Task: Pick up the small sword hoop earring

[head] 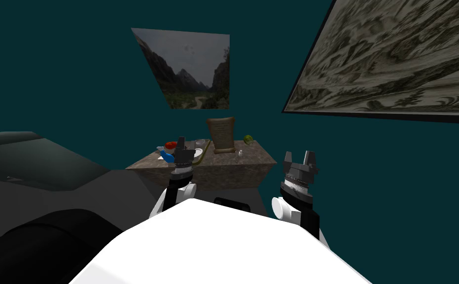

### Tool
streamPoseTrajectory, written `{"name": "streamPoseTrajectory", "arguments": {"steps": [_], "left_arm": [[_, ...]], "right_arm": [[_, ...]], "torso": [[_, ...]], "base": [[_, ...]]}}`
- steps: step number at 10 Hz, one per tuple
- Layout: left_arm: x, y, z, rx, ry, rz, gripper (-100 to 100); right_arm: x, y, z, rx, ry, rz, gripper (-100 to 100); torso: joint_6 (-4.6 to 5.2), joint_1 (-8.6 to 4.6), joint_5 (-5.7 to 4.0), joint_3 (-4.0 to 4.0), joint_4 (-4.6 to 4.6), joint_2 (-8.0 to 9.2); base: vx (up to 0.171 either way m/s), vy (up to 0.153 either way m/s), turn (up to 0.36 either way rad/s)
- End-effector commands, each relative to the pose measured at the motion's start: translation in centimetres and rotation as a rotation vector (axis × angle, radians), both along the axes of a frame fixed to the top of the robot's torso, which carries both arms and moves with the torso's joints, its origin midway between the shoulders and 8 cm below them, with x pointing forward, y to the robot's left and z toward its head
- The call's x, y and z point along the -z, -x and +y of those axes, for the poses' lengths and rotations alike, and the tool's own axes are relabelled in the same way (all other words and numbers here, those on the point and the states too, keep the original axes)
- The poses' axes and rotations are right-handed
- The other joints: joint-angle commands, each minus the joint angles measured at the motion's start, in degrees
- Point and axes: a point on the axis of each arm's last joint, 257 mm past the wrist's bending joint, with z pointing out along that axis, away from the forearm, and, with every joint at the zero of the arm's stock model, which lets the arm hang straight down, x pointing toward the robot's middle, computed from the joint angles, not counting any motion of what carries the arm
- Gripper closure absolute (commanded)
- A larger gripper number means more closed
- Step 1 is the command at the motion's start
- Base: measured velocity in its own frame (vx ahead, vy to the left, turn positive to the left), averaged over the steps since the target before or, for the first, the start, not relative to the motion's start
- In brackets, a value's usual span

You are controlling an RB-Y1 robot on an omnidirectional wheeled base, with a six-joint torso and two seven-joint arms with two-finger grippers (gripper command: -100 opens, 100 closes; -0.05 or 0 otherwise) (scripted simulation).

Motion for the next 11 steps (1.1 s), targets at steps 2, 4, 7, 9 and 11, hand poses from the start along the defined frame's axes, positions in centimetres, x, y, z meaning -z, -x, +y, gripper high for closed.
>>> {"name": "streamPoseTrajectory", "arguments": {"steps": [2,4,7,9,11], "left_arm": [[0.5,-0.5,-1.2,0.024,-0.087,0.023,-100],[0.8,-0.9,-1.9,0.034,-0.136,0.036,-100],[1.9,-1.6,-3.4,0.049,-0.247,0.064,-100],[3.4,-2.3,-5.0,0.051,-0.366,0.091,-100],[4.4,-2.7,-5.9,0.059,-0.451,0.107,-100]], "right_arm": [[0.0,0.0,0.0,0.0,0.0,0.0,0],[0.0,0.0,0.0,0.0,0.0,0.0,0],[0.0,0.0,0.0,0.0,0.0,0.0,0],[0.0,0.0,0.0,0.0,0.0,0.0,0],[0.0,0.0,0.0,0.0,0.0,0.0,0]], "torso": [[0.0,-0.01,0.0,0.01,0.0,0.02],[0.01,-0.04,-0.01,0.03,0.01,0.04],[0.01,-0.04,-0.01,0.01,0.0,0.02],[0.01,-0.05,-0.01,0.01,0.0,0.02],[0.0,-0.07,-0.02,0.0,0.0,0.0]], "base": [[-0.008,-0.009,-0.02],[-0.012,-0.014,-0.024],[-0.005,-0.014,-0.037],[-0.003,-0.022,-0.075],[0.001,-0.02,-0.043]]}}
